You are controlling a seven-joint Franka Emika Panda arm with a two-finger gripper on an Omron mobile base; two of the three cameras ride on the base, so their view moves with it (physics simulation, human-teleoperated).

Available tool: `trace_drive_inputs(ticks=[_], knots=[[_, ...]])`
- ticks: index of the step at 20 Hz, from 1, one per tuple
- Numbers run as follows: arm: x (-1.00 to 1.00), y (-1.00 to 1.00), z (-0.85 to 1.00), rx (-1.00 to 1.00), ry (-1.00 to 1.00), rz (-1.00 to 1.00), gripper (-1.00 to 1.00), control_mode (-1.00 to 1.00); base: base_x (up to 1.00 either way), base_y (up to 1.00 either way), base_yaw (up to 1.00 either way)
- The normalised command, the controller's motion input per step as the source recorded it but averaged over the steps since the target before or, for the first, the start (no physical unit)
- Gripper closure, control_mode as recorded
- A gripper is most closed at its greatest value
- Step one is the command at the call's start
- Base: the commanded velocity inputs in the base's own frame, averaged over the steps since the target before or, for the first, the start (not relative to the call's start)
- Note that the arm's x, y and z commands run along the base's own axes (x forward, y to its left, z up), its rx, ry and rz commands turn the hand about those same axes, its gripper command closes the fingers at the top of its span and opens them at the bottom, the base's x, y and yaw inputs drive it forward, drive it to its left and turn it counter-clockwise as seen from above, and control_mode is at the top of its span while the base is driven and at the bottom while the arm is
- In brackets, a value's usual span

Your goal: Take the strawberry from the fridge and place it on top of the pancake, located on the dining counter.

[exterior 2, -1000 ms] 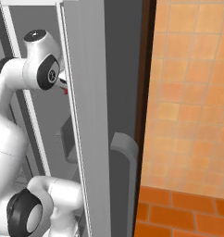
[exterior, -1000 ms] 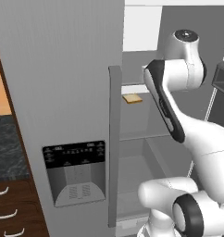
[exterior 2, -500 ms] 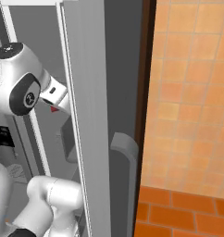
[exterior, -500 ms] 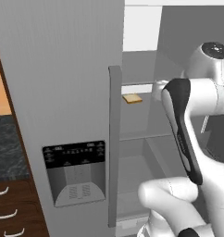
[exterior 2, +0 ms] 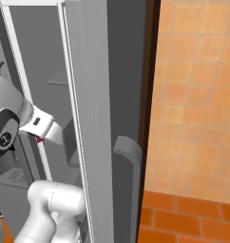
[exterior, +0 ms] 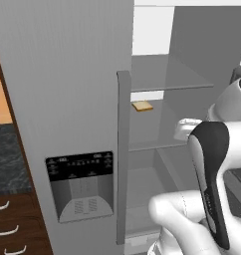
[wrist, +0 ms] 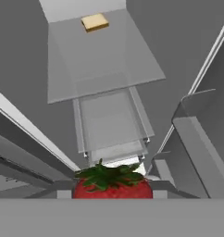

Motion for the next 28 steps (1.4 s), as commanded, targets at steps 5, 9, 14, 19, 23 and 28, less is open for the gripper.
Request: trace_drive_inputs(ticks=[5,9,14,19,23,28], knots=[[-0.20,0.05,-0.62,-0.12,0.11,0.24,1.00,-1.00,0.00,0.00,0.00],[-0.12,0.05,-0.57,-0.10,0.12,0.21,1.00,-1.00,0.00,0.00,0.00],[-0.03,0.00,-0.45,-0.01,0.05,0.01,1.00,-1.00,0.00,0.00,0.00],[0.00,-0.05,-0.16,0.00,0.02,0.00,1.00,-1.00,0.00,0.00,0.00],[0.00,0.00,0.00,0.00,0.00,0.00,1.00,-1.00,0.00,0.00,0.00],[-0.01,0.00,0.00,0.00,0.00,0.00,1.00,1.00,-0.25,0.05,-0.05]])
